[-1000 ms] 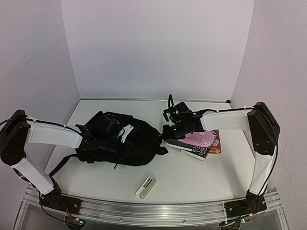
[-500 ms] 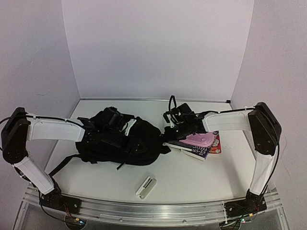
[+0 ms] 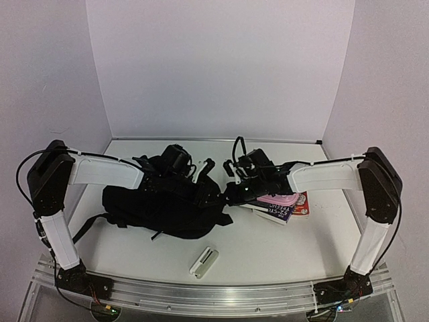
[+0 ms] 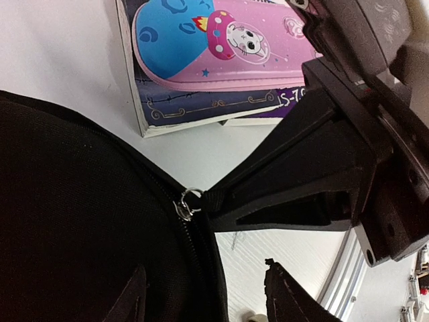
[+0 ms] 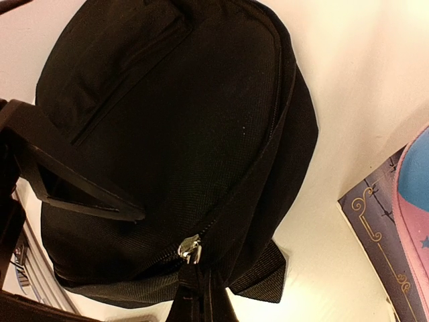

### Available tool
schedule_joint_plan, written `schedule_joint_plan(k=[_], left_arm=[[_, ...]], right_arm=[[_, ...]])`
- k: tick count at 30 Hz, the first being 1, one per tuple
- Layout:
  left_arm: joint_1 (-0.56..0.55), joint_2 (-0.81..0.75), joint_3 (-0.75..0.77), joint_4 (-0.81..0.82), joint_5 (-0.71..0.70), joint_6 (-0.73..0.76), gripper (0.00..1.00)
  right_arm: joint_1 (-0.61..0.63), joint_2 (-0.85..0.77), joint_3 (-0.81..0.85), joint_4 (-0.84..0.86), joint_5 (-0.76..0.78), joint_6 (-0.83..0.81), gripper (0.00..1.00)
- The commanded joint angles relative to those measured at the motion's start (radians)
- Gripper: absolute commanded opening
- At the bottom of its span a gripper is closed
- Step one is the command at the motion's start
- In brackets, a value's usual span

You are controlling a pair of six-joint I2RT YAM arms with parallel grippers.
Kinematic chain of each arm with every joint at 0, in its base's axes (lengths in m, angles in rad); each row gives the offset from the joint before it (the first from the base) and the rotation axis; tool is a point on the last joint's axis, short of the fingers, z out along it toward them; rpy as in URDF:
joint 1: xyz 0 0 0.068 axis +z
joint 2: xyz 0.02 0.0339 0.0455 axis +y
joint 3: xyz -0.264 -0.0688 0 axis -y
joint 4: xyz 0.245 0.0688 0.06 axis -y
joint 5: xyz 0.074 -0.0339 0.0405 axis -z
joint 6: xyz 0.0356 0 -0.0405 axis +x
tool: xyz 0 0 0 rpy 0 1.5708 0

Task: Pack the student bag
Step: Unzip the student bag.

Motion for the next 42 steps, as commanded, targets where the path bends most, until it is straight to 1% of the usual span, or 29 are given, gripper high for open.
schedule_joint_plan(k=[1, 6, 8, 10, 13, 15, 19, 23, 25, 27, 32, 37, 42], left_arm=[[-0.001, -0.016, 0.003, 0.021, 0.022, 0.008, 0.57], [-0.003, 0.005, 0.006, 0.032, 0.047, 0.000, 0.55], [-0.003, 0.020, 0.016, 0.028, 0.043, 0.002, 0.51], [-0.003, 0.033, 0.030, 0.023, 0.044, 0.006, 0.43], [-0.003, 0.042, 0.040, 0.021, 0.053, 0.008, 0.27], [-0.003, 0.038, 0.034, 0.020, 0.050, 0.012, 0.16], [-0.005, 0.006, 0.006, 0.017, 0.056, 0.026, 0.01], [-0.005, -0.039, -0.024, -0.001, 0.124, 0.056, 0.00], [-0.006, -0.063, -0.032, -0.027, 0.162, 0.077, 0.00], [-0.010, -0.085, -0.036, -0.074, 0.185, 0.105, 0.00], [-0.019, -0.143, -0.030, -0.201, 0.236, 0.183, 0.00], [-0.023, -0.185, -0.010, -0.295, 0.286, 0.221, 0.00], [-0.023, -0.209, 0.018, -0.345, 0.340, 0.238, 0.00]], right_arm=[[-0.002, -0.066, -0.007, 0.042, 0.014, 0.012, 0.00], [-0.002, -0.068, -0.005, 0.040, 0.015, 0.010, 0.00], [-0.002, -0.068, -0.003, 0.040, 0.010, 0.009, 0.00], [-0.002, -0.069, -0.004, 0.040, 0.011, 0.008, 0.00], [-0.003, -0.077, -0.008, 0.039, 0.031, 0.009, 0.00], [-0.003, -0.084, -0.008, 0.025, 0.077, 0.012, 0.00], [-0.002, -0.085, 0.011, -0.039, 0.226, 0.008, 0.00], [-0.005, -0.054, 0.086, -0.146, 0.396, -0.005, 0.00], [-0.012, -0.037, 0.125, -0.196, 0.452, -0.023, 0.00], [-0.033, -0.022, 0.152, -0.227, 0.473, -0.045, 0.00], [-0.083, 0.025, 0.207, -0.247, 0.442, -0.134, 0.00], [-0.113, 0.100, 0.265, -0.244, 0.349, -0.230, 0.00], [-0.117, 0.200, 0.355, -0.227, 0.314, -0.283, 0.00]])
